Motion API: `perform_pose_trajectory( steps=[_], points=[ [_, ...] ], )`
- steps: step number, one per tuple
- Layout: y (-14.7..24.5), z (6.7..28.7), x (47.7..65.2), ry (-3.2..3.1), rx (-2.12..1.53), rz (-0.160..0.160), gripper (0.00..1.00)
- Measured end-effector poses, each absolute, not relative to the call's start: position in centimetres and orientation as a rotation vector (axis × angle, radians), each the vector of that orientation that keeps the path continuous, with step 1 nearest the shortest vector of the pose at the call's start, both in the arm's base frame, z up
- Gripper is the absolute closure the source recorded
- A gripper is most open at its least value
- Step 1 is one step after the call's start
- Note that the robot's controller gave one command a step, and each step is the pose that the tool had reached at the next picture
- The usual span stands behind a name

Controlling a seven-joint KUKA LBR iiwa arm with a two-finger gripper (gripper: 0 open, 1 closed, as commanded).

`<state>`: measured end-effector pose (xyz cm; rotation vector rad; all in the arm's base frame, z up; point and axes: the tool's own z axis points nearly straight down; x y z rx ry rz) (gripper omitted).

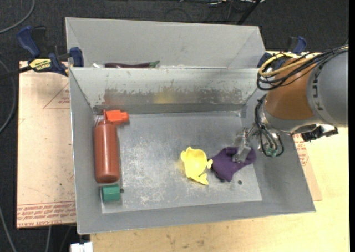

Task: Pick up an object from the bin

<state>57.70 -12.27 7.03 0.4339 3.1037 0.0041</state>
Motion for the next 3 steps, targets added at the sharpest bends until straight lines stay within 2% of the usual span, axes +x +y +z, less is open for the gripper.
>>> perform_pose_trajectory(
  steps=[1, 3],
  points=[
    [-12.2, 7.4, 57.6, 3.107, 0.434, 0.004, 1.0],
    [-12.3, 10.8, 57.7, 3.104, 0.433, 0.005, 1.0]
  ],
)
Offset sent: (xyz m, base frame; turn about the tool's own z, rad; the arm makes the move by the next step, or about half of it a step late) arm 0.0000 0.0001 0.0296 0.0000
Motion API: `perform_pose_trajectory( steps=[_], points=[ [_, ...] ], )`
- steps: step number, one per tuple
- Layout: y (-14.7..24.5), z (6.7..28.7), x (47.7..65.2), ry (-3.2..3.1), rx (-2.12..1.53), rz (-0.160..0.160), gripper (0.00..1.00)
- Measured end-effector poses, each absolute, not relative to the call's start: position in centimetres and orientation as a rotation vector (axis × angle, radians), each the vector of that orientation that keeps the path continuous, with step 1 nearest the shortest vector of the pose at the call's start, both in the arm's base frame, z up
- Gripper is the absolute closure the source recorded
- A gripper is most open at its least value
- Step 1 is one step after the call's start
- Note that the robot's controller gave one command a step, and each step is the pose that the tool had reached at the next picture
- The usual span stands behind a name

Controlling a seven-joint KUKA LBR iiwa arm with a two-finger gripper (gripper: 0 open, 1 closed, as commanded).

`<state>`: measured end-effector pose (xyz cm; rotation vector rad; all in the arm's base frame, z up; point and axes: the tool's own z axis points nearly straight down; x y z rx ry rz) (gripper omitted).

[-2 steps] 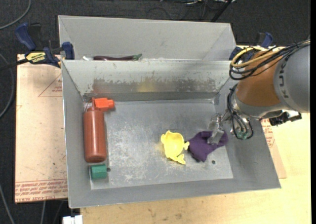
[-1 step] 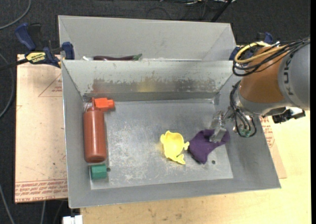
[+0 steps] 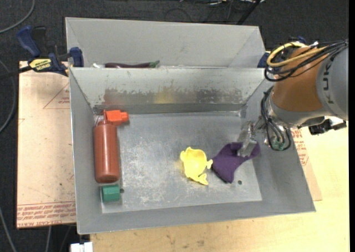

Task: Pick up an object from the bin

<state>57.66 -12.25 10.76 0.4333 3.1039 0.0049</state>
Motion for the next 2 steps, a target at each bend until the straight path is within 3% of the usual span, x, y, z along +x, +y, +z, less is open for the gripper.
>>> perform_pose_trajectory(
  steps=[2],
  points=[
    [-12.25, 12.99, 57.68, 3.104, 0.433, 0.006, 1.0]
  ],
)
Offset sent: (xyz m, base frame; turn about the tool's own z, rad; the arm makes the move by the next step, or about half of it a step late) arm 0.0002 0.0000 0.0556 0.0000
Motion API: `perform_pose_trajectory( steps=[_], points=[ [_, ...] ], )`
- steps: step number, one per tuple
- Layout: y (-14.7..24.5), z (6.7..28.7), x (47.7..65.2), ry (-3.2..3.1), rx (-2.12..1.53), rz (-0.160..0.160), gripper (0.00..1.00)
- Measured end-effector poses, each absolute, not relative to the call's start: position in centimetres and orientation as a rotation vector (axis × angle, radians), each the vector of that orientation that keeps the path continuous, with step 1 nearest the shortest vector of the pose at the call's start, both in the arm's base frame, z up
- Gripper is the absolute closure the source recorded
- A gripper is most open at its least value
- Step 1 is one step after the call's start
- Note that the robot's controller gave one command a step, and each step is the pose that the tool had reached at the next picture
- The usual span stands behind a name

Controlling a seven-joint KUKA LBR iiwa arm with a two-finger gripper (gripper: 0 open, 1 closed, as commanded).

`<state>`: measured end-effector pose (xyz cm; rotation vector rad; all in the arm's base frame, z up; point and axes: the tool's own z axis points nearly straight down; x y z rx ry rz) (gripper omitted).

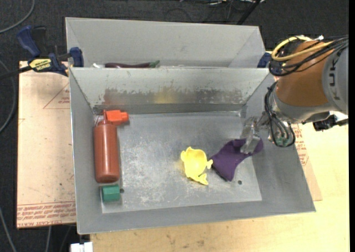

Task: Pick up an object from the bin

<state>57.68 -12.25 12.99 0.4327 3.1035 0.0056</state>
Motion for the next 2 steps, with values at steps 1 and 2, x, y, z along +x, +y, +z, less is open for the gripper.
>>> perform_pose_trajectory(
  steps=[1, 2],
  points=[
    [-12.24, 14.22, 57.7, 3.102, 0.432, 0.006, 1.0],
    [-12.25, 14.98, 57.78, 3.099, 0.431, 0.006, 1.0]
  ],
)
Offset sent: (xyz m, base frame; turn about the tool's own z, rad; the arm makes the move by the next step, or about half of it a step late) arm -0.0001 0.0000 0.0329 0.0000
